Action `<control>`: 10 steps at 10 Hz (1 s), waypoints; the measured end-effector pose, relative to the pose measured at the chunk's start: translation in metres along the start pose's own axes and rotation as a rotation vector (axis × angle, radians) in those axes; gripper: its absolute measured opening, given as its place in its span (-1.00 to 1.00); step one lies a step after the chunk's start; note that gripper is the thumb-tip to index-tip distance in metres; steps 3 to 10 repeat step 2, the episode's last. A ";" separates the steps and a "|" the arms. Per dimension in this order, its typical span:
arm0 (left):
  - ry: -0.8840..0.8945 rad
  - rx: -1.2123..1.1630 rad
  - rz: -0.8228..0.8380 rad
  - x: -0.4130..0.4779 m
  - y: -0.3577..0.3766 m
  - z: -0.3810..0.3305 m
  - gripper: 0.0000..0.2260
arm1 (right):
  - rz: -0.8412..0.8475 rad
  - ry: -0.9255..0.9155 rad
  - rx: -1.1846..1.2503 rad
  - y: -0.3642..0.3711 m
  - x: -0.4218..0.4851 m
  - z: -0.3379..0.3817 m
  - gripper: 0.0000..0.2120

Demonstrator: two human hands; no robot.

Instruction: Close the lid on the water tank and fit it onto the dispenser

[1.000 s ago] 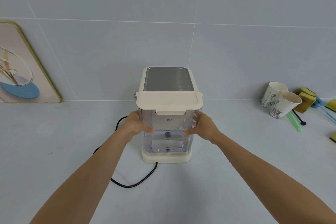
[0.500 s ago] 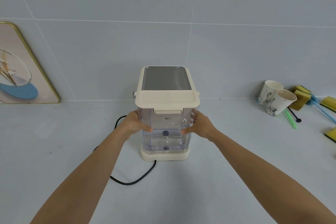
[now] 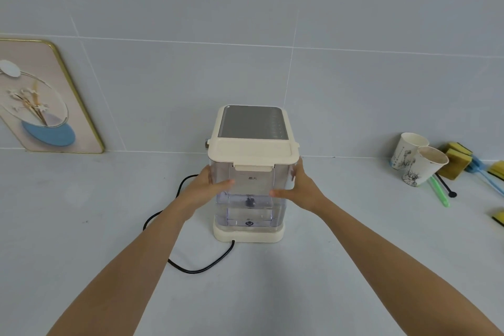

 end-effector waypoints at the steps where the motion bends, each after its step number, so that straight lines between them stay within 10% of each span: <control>1: 0.057 -0.043 -0.046 -0.006 -0.005 -0.009 -0.31 | -0.013 -0.058 0.064 -0.009 -0.007 0.012 0.10; 10: 0.126 -0.047 -0.141 -0.015 -0.007 -0.024 -0.30 | -0.045 -0.080 0.090 -0.019 -0.020 0.026 0.09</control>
Point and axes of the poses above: each hand's wrist, its own x-axis towards the middle knuckle, its own y-axis out of the palm, z = x × y, the point moved 2 cm from there along x, towards the middle knuckle, and after that the axes turned 2 degrees about -x, right-handed, at the moved point
